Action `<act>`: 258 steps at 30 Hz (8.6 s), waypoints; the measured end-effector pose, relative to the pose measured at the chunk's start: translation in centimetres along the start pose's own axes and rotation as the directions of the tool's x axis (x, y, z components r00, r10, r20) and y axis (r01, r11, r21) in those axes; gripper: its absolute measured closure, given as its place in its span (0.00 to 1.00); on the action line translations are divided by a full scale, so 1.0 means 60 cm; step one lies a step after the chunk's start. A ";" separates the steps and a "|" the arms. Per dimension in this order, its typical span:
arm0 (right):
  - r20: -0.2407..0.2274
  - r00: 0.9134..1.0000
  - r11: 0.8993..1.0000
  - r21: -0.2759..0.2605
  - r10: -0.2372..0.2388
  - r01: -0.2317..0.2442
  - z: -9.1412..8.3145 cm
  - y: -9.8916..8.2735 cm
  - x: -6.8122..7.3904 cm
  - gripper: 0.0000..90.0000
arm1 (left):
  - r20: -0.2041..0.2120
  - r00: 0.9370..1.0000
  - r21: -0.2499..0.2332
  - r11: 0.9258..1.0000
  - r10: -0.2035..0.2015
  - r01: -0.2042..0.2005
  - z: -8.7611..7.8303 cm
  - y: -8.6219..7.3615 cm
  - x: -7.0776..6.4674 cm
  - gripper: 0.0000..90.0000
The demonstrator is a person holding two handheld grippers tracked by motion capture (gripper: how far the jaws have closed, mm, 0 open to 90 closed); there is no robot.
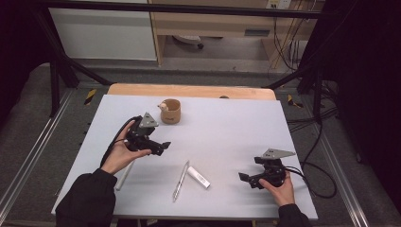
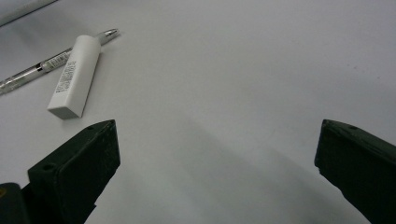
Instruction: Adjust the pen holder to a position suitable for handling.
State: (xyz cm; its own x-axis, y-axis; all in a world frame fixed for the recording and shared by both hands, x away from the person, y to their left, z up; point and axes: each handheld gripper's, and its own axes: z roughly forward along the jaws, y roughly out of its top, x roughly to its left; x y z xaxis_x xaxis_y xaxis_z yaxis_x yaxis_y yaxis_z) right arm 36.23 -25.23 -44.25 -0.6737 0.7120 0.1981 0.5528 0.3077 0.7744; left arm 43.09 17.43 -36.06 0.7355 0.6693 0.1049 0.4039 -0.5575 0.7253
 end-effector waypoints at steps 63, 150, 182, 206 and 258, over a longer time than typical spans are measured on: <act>-0.006 1.000 1.000 0.008 -0.017 0.017 0.002 -0.001 0.000 0.01 | -0.176 0.979 0.081 0.993 0.103 -0.090 0.168 0.117 0.052 0.45; -0.015 1.000 1.000 0.008 -0.017 0.017 0.002 -0.001 0.000 0.01 | -0.093 0.973 0.148 0.970 0.210 -0.195 0.141 0.113 0.035 0.90; -0.012 1.000 1.000 0.012 -0.019 0.019 0.004 -0.001 0.001 0.01 | 0.055 0.975 0.164 0.962 0.214 -0.220 0.117 0.088 -0.091 0.90; -0.013 1.000 1.000 0.013 -0.020 0.020 0.004 -0.001 0.001 0.01 | 0.054 0.974 0.112 0.968 0.219 -0.224 0.158 0.097 -0.091 0.85; -0.002 1.000 1.000 0.022 -0.021 0.021 0.006 0.000 0.003 0.01 | 0.095 0.995 -0.060 0.998 -0.022 0.028 0.012 -0.005 -0.111 0.09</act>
State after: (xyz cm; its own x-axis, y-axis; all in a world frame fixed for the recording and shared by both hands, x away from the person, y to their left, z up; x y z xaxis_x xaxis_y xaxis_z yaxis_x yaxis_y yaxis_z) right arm 36.30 -24.89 -44.41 -0.6863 0.7038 0.1833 0.5492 0.3363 0.7650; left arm 38.47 12.79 -37.44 0.7749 0.6317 0.0233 0.3909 -0.5078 0.7677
